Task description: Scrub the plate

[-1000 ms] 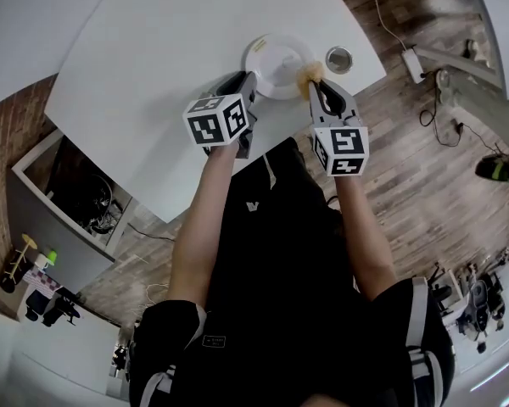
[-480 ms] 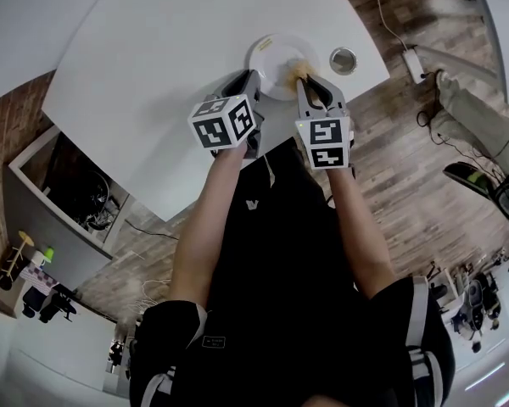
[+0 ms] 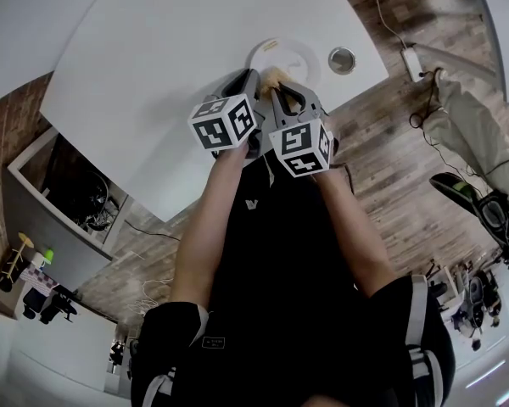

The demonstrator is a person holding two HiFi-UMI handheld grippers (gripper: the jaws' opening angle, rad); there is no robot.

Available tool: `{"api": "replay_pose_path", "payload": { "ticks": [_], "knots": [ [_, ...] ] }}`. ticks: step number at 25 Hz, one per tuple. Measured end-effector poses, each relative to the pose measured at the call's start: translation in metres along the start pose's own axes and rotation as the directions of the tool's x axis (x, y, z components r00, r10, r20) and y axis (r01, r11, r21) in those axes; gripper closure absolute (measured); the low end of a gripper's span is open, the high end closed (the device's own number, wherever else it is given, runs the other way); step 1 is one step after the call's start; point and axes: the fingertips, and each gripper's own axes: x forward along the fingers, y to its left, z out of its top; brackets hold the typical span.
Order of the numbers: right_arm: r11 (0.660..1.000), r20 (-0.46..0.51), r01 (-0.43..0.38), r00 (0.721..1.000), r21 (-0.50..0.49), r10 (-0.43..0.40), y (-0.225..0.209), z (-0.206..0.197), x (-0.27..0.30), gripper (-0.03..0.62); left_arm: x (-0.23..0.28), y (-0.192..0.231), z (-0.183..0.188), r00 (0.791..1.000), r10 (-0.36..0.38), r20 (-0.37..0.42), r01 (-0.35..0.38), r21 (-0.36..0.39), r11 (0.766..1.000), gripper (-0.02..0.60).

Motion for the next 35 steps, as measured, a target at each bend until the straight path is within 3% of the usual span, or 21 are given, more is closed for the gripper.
{"api": "replay_pose_path", "payload": {
  "ticks": [6,15,20,31,35],
  "knots": [
    [1.0,-0.018,-0.013,1.0,-0.024,0.013,-0.002,-0.004,0.001,0.566,0.001,-0.001,0.0,1.0,0.005,-0.004,-0.004,0.035,0.999,0.544],
    [0.988,-0.049,0.147,0.988,0.04,-0.145,-0.073,-0.014,-0.014,0.566,0.001,-0.001,-0.001,1.0,-0.002,-0.012,0.002,0.032,0.999,0.545],
    [0.983,-0.049,0.173,0.984,0.066,-0.17,-0.083,-0.01,-0.011,0.566,0.001,-0.002,-0.001,1.0,-0.011,-0.012,0.011,0.017,1.0,0.545],
    [1.0,-0.048,0.004,0.999,-0.005,-0.005,-0.01,0.011,0.014,0.566,0.001,-0.003,-0.003,0.999,-0.029,-0.015,0.029,-0.003,1.0,0.545],
    [1.0,-0.049,0.009,0.999,0.015,-0.008,-0.021,0.008,0.013,0.566,0.002,-0.003,-0.002,0.999,-0.028,-0.024,0.029,0.035,0.999,0.545]
  ]
}}
